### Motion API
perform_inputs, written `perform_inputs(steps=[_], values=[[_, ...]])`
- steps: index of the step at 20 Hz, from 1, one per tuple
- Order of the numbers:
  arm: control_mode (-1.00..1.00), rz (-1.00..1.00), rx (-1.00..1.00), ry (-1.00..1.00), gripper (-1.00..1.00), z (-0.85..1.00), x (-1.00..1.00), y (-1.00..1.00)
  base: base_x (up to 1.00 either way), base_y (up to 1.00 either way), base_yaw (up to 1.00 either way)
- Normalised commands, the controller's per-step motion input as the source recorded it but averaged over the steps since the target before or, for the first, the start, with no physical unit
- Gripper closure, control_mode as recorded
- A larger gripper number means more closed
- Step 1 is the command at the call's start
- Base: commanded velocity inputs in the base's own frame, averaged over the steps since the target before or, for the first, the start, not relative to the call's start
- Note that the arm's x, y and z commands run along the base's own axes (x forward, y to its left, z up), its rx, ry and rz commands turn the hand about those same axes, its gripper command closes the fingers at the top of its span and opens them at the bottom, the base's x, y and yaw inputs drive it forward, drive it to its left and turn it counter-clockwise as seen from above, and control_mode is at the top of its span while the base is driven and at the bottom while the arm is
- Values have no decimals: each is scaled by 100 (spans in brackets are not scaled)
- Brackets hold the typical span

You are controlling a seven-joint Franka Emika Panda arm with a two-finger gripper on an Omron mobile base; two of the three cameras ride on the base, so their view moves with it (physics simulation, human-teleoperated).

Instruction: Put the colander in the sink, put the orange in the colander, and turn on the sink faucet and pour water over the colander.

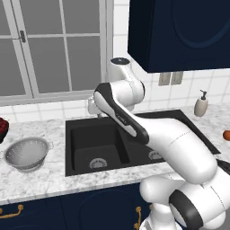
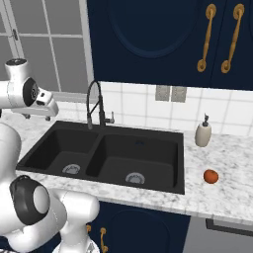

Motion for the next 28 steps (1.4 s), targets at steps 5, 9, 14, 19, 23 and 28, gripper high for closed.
perform_inputs(steps=[5, 9, 14, 19, 23, 28], values=[[-100, 0, 0, 0, -100, -3, 0, 62, 0, 0, 0], [-100, 0, 0, 0, -100, -8, 0, 53, 0, 0, 0], [-100, 0, 0, 0, -100, -14, 0, 37, 0, 0, 0], [-100, 0, 0, 0, -100, -18, 1, 23, 0, 0, 0], [-100, 0, 0, 0, -100, -10, 8, 28, 0, 0, 0], [-100, 0, 0, 0, -100, -1, 7, 31, 0, 0, 0]])
